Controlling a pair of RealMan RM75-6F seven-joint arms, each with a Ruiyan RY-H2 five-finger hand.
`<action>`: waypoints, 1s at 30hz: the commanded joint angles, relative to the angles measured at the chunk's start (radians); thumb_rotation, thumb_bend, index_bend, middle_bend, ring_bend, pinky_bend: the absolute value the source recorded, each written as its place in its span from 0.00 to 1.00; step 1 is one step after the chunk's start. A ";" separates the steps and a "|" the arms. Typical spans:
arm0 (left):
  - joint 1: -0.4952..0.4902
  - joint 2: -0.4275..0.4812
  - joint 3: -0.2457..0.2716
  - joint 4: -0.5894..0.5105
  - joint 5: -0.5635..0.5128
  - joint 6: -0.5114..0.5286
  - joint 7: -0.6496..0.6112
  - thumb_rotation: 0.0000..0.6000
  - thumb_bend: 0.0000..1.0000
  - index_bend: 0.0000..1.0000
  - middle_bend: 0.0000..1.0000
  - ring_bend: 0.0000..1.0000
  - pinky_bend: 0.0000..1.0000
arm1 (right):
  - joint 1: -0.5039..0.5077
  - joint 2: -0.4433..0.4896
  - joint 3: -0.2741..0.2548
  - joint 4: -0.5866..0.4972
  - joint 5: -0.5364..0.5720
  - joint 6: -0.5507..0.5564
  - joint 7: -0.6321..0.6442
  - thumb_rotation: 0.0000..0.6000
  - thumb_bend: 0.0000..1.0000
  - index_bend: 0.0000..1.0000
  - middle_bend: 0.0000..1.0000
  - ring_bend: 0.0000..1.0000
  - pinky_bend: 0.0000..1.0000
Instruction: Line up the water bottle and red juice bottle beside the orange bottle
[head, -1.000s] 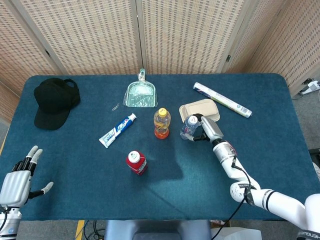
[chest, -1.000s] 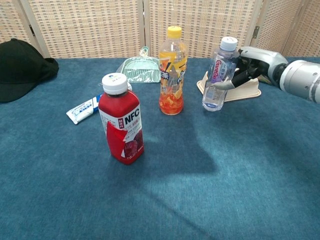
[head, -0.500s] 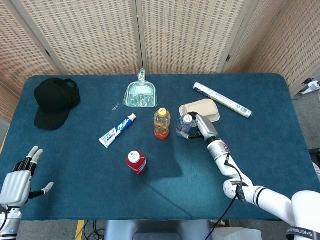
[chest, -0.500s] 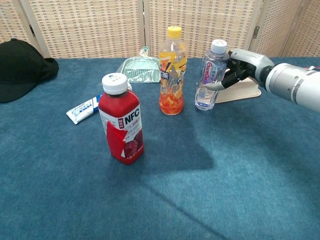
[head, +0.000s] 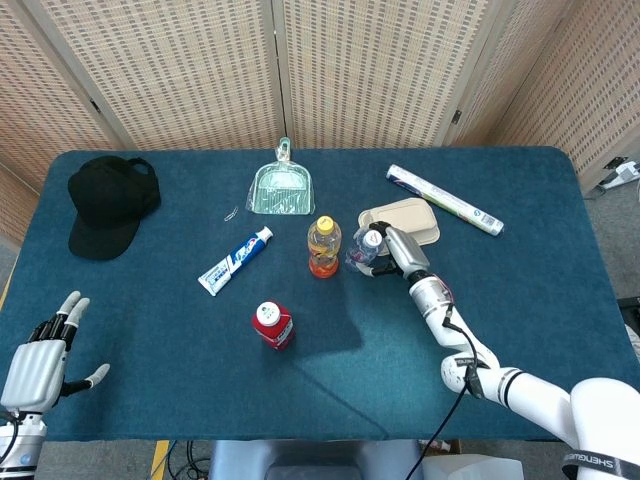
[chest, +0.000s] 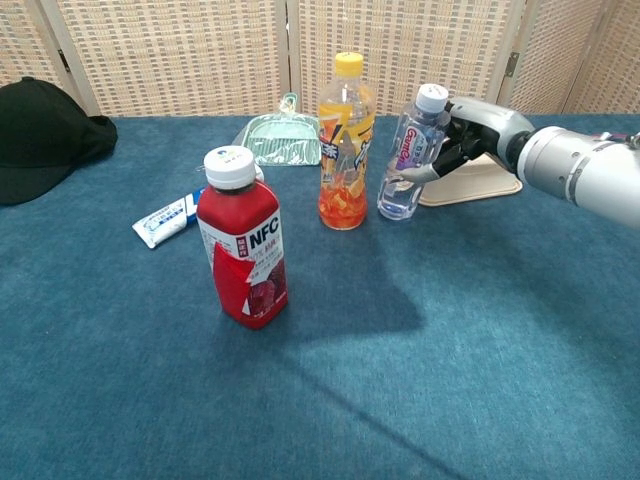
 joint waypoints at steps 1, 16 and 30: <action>-0.001 0.000 -0.001 -0.001 -0.001 -0.001 0.000 1.00 0.15 0.11 0.04 0.15 0.17 | 0.002 -0.002 -0.001 0.004 -0.002 -0.002 0.004 1.00 0.26 0.45 0.31 0.16 0.23; -0.003 -0.001 0.001 0.000 -0.007 -0.007 0.002 1.00 0.15 0.11 0.04 0.15 0.17 | 0.014 -0.002 -0.002 0.022 0.002 -0.024 0.015 1.00 0.16 0.23 0.17 0.08 0.11; -0.013 0.004 -0.008 0.007 -0.012 -0.016 -0.005 1.00 0.15 0.11 0.04 0.15 0.17 | -0.039 0.089 -0.025 -0.088 -0.052 0.063 0.001 1.00 0.16 0.20 0.15 0.07 0.11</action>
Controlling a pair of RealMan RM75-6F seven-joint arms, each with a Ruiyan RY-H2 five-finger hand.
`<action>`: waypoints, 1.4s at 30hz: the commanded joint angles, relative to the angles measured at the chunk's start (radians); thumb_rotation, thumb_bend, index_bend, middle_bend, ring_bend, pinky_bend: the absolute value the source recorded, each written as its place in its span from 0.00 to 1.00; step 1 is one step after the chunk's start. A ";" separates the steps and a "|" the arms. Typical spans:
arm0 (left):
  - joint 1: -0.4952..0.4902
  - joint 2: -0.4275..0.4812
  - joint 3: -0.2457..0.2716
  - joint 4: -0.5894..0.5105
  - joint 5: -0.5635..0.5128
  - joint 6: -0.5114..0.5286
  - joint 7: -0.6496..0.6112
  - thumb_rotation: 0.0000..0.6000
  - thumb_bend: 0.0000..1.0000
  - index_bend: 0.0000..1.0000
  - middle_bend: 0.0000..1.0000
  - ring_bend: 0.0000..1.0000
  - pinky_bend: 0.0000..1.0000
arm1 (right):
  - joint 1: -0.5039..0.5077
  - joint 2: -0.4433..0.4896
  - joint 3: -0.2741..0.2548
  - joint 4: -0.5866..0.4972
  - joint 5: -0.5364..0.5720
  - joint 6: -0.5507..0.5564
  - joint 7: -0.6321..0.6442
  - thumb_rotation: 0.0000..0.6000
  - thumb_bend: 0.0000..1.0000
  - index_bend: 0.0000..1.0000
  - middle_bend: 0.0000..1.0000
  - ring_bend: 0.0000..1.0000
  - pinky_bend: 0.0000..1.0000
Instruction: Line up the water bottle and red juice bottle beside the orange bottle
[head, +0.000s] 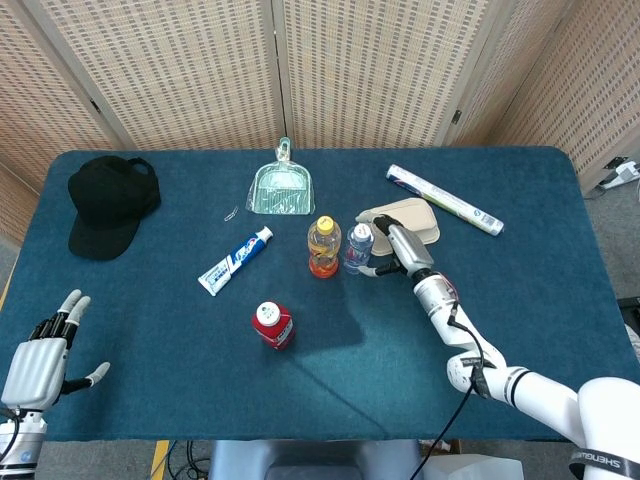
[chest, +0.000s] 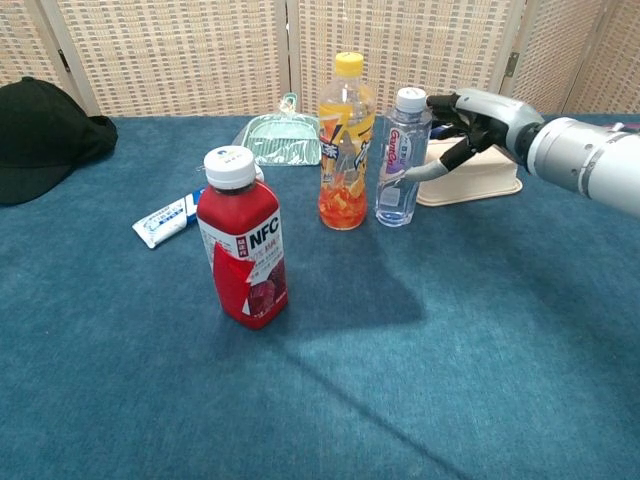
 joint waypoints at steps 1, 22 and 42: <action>-0.006 0.002 -0.006 0.003 -0.003 -0.007 -0.009 1.00 0.15 0.11 0.04 0.15 0.17 | -0.038 0.058 -0.012 -0.071 -0.023 0.052 -0.018 1.00 0.16 0.20 0.15 0.07 0.11; -0.173 -0.025 -0.026 0.154 0.139 -0.183 -0.366 1.00 0.15 0.11 0.04 0.15 0.17 | -0.353 0.430 -0.152 -0.468 -0.128 0.420 -0.204 1.00 0.17 0.20 0.18 0.07 0.11; -0.472 -0.123 0.015 0.294 0.340 -0.376 -0.894 1.00 0.15 0.05 0.04 0.15 0.17 | -0.494 0.584 -0.182 -0.594 -0.170 0.559 -0.207 1.00 0.18 0.20 0.19 0.07 0.10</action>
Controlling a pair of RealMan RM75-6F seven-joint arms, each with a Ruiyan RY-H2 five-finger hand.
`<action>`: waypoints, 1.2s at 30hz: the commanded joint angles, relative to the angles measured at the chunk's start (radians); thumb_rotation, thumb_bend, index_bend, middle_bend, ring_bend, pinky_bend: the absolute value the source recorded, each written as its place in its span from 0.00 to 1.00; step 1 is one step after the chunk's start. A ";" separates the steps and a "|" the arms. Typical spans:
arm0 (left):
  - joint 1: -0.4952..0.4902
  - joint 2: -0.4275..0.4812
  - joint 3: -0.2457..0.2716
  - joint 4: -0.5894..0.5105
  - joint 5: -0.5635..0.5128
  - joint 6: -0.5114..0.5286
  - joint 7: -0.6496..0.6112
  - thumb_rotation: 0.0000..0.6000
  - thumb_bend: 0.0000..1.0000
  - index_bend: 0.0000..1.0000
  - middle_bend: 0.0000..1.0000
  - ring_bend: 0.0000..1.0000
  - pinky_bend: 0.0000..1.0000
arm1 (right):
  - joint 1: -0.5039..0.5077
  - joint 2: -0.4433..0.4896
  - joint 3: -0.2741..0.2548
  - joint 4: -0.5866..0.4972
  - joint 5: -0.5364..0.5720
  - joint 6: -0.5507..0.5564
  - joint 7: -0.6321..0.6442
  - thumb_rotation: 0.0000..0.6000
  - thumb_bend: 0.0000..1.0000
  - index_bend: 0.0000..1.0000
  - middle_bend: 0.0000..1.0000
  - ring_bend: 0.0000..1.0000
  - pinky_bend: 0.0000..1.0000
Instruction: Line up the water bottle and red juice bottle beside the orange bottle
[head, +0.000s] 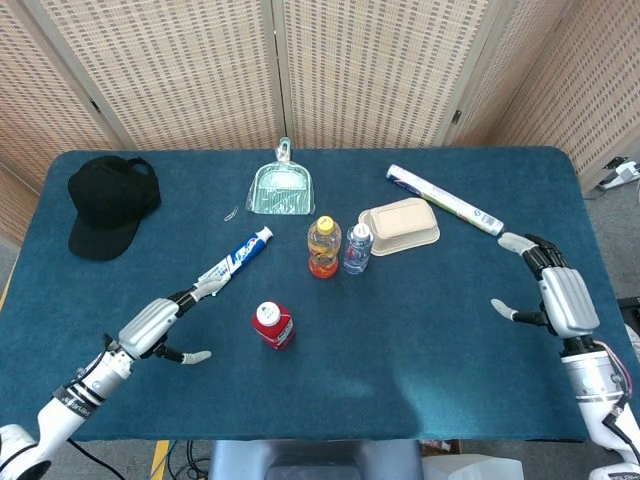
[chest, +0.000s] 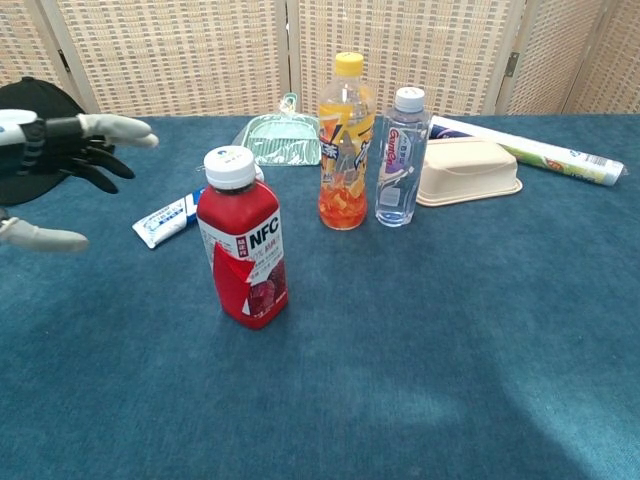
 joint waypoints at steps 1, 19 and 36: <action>-0.048 -0.044 0.000 0.039 0.016 -0.027 -0.031 1.00 0.15 0.05 0.04 0.15 0.17 | -0.010 0.012 0.002 -0.012 0.001 0.008 -0.004 1.00 0.18 0.20 0.19 0.07 0.10; -0.189 -0.194 0.025 0.187 -0.005 -0.092 -0.124 1.00 0.15 0.16 0.09 0.19 0.17 | -0.037 0.029 0.004 -0.027 -0.004 0.006 0.004 1.00 0.18 0.20 0.19 0.07 0.11; -0.263 -0.261 0.049 0.248 -0.041 -0.122 -0.278 1.00 0.15 0.22 0.17 0.24 0.17 | -0.054 0.030 0.014 -0.014 0.006 0.009 0.019 1.00 0.18 0.20 0.19 0.07 0.11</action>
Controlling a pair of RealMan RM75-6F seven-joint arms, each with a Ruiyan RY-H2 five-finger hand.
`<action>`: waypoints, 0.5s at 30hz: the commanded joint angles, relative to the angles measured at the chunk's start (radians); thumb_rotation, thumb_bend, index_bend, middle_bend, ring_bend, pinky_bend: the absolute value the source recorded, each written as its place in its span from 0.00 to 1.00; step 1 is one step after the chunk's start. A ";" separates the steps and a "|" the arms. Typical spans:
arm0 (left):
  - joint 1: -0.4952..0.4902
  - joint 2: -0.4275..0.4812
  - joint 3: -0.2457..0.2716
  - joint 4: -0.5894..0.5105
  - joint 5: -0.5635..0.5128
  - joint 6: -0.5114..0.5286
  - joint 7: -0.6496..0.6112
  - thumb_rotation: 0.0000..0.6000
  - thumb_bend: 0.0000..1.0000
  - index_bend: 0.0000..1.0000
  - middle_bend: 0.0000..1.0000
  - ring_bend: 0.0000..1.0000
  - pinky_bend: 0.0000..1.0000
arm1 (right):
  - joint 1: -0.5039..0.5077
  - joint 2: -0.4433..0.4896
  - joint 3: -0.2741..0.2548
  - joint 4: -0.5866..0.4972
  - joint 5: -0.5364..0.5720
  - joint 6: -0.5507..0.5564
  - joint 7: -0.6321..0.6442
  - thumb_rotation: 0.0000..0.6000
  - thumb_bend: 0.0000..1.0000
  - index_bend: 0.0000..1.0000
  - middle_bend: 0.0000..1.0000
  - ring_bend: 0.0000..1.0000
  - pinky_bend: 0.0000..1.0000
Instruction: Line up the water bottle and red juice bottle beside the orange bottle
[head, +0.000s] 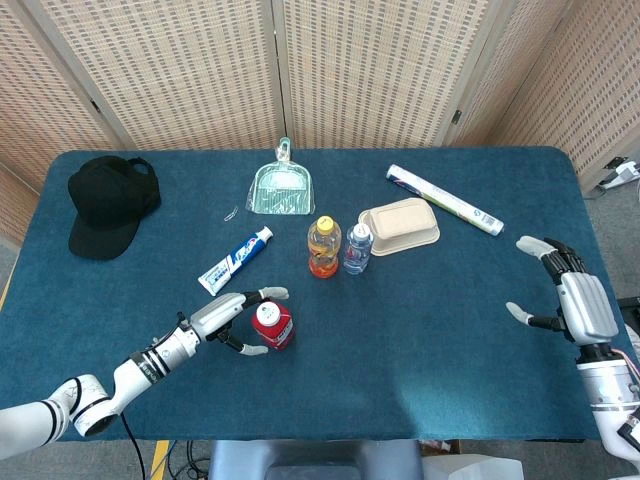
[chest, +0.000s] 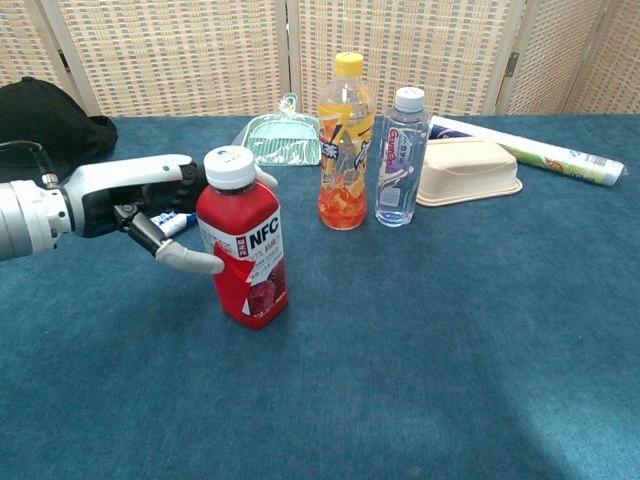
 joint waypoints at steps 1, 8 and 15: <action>-0.011 -0.015 0.006 0.016 -0.001 0.000 -0.010 1.00 0.15 0.22 0.17 0.24 0.17 | -0.003 0.001 0.001 0.002 0.002 0.001 0.003 1.00 0.18 0.20 0.19 0.07 0.11; -0.019 -0.048 0.009 0.041 -0.010 0.021 -0.028 1.00 0.15 0.30 0.25 0.28 0.17 | -0.011 0.003 0.003 0.004 0.003 0.002 0.011 1.00 0.18 0.20 0.19 0.07 0.10; -0.015 -0.089 0.001 0.074 -0.043 0.026 0.012 1.00 0.15 0.45 0.41 0.40 0.22 | -0.015 0.005 0.008 0.004 0.004 0.004 0.017 1.00 0.18 0.20 0.19 0.07 0.11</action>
